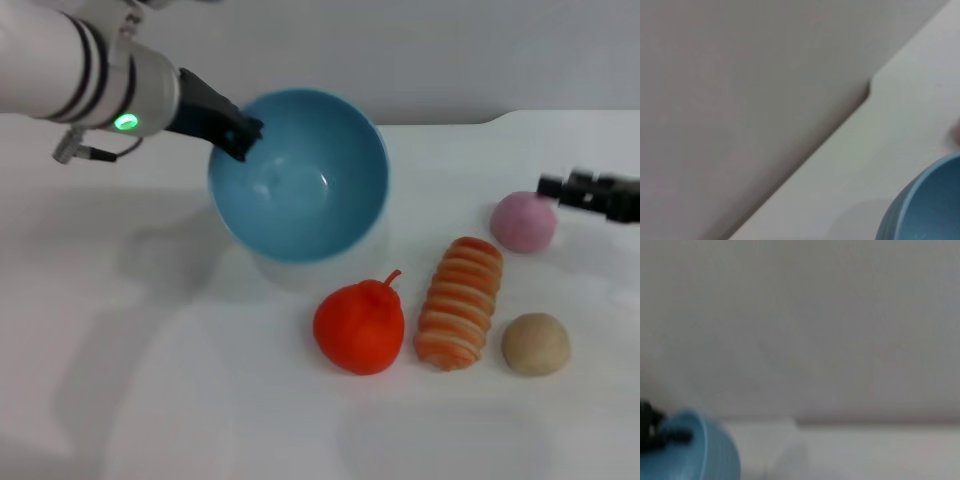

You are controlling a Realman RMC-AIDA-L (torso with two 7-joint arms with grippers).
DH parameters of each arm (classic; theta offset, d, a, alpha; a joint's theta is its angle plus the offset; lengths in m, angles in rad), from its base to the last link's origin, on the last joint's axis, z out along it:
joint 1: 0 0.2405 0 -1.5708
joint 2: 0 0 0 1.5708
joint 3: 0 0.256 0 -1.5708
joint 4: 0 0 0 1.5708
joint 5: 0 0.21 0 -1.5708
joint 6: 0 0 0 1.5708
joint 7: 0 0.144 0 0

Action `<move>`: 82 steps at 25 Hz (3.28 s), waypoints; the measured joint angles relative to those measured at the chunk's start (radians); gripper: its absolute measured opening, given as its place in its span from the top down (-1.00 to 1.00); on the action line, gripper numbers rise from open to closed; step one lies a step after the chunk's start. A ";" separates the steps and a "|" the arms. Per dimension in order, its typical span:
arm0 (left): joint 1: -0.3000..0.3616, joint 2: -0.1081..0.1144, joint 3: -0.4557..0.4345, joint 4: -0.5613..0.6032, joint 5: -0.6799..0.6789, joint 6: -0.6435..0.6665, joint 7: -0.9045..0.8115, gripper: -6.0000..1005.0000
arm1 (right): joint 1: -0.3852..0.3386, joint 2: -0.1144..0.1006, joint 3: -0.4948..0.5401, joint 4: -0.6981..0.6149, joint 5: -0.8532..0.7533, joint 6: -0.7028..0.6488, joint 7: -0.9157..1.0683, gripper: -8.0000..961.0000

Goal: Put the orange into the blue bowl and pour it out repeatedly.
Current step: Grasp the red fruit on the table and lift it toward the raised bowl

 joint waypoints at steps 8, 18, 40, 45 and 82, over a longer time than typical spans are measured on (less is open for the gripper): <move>-0.005 0.000 -0.018 -0.008 -0.002 -0.056 -0.009 0.99 | 0.134 0.003 -0.115 0.030 -0.228 -0.068 0.189 -0.53; -0.006 0.000 -0.010 -0.010 0.003 -0.091 -0.010 0.99 | 0.251 0.010 -0.249 0.192 -0.242 0.013 0.177 -0.53; 0.008 0.000 -0.002 -0.026 0.000 -0.094 -0.006 0.99 | 0.312 0.013 -0.364 0.458 -0.001 0.147 0.065 -0.51; 0.012 0.000 0.006 -0.026 -0.002 -0.099 -0.006 0.99 | 0.313 0.013 -0.366 0.465 -0.001 0.156 0.065 -0.47; -0.029 0.001 -0.001 -0.028 0.008 0.068 -0.012 0.99 | 0.165 0.000 -0.369 0.076 0.080 -0.263 -0.046 0.86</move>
